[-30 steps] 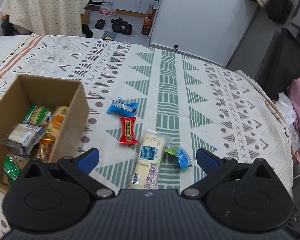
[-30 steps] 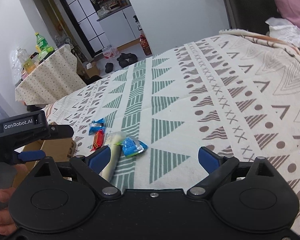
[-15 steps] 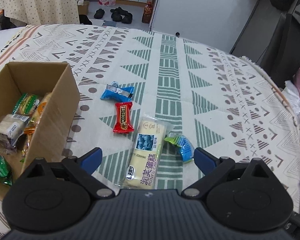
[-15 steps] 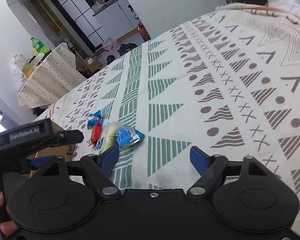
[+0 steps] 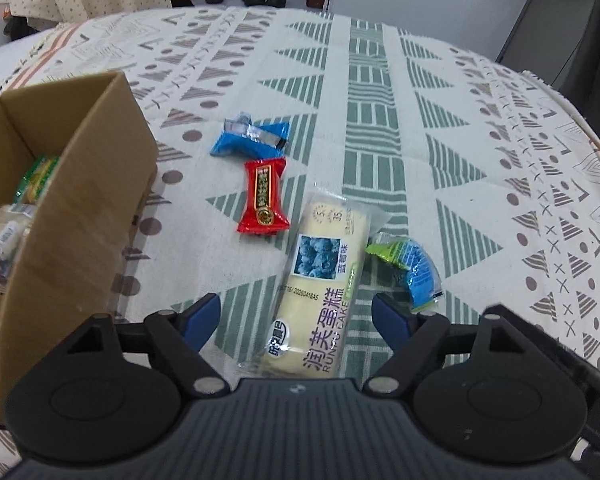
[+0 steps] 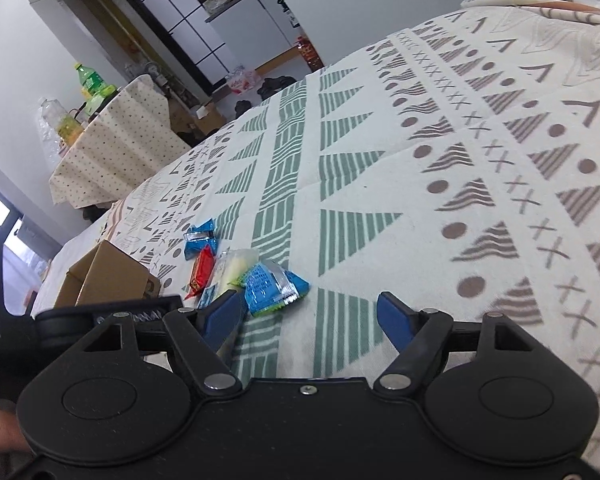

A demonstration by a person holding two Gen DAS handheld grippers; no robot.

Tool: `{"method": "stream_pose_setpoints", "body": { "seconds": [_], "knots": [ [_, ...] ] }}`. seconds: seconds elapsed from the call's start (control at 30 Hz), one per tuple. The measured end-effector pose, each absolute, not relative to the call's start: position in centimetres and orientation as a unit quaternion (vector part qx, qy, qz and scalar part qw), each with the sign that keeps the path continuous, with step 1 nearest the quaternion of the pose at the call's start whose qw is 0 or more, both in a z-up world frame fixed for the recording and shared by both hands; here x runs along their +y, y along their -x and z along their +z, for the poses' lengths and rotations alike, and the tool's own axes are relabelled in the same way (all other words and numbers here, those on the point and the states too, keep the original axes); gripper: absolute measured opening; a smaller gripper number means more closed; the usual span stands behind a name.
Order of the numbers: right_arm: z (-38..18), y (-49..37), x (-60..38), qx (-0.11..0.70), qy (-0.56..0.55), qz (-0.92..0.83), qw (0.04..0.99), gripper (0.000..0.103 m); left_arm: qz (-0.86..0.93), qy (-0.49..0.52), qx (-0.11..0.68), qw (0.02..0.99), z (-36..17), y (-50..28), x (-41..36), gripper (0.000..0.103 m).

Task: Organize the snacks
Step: 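Grasp the yellow cake packet with the left gripper while the right gripper grasps the blue candy, then carry the yellow cake packet and blue candy over the cardboard box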

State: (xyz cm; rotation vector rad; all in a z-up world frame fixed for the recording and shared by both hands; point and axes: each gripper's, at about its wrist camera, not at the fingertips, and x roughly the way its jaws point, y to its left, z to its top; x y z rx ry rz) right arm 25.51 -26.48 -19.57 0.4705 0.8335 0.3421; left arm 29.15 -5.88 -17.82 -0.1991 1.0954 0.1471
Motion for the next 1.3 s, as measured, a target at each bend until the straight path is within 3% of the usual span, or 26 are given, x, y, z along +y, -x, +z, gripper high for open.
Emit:
{"method": "stream_pose_setpoints", "body": {
  "seconds": [0.17, 0.23, 0.27, 0.3, 0.33, 0.93, 1.03, 1.1, 1.13, 1.3],
  "knots": [
    [-20.0, -26.6, -26.1, 0.397, -0.225, 0.175, 0.872, 0.074, 0.08, 0.1, 0.53, 0.838, -19.1, -29.9, -5.6, 0.078],
    [-20.2, -26.9, -26.0, 0.398, -0.227, 0.181, 0.871, 0.074, 0.072, 0.12, 0.533, 0.834, -19.4, -30.0, -5.3, 0.059],
    [-20.2, -27.1, -25.8, 0.398, -0.226, 0.183, 0.87, 0.074, 0.072, 0.128, 0.532, 0.834, -19.3, -30.0, -5.2, 0.055],
    [-20.3, -27.3, -25.6, 0.398, -0.225, 0.185, 0.87, 0.074, 0.072, 0.129, 0.527, 0.837, -19.1, -30.0, -5.3, 0.041],
    [-20.4, -27.5, -25.5, 0.398, -0.224, 0.188, 0.869, 0.074, 0.075, 0.125, 0.524, 0.839, -18.8, -30.0, -5.3, 0.038],
    [-21.0, -30.0, -21.4, 0.384, -0.151, 0.231, 0.881, 0.072, 0.112, 0.162, 0.486, 0.852, -16.2, -29.1, -3.1, 0.034],
    [-21.3, -30.0, -20.8, 0.389, -0.134, 0.233, 0.881, 0.063, 0.109, 0.167, 0.486, 0.851, -16.1, -29.1, -3.0, 0.034],
    [-21.3, -29.8, -20.5, 0.392, -0.117, 0.229, 0.883, 0.046, 0.107, 0.168, 0.484, 0.852, -15.9, -29.1, -3.0, 0.034],
    [-21.3, -29.6, -20.5, 0.395, -0.113, 0.23, 0.882, 0.043, 0.106, 0.169, 0.482, 0.853, -15.8, -29.0, -2.9, 0.034],
    [-20.7, -28.8, -20.7, 0.401, -0.1, 0.223, 0.883, 0.041, 0.099, 0.18, 0.469, 0.859, -14.6, -28.4, -2.6, 0.034]
  ]
}}
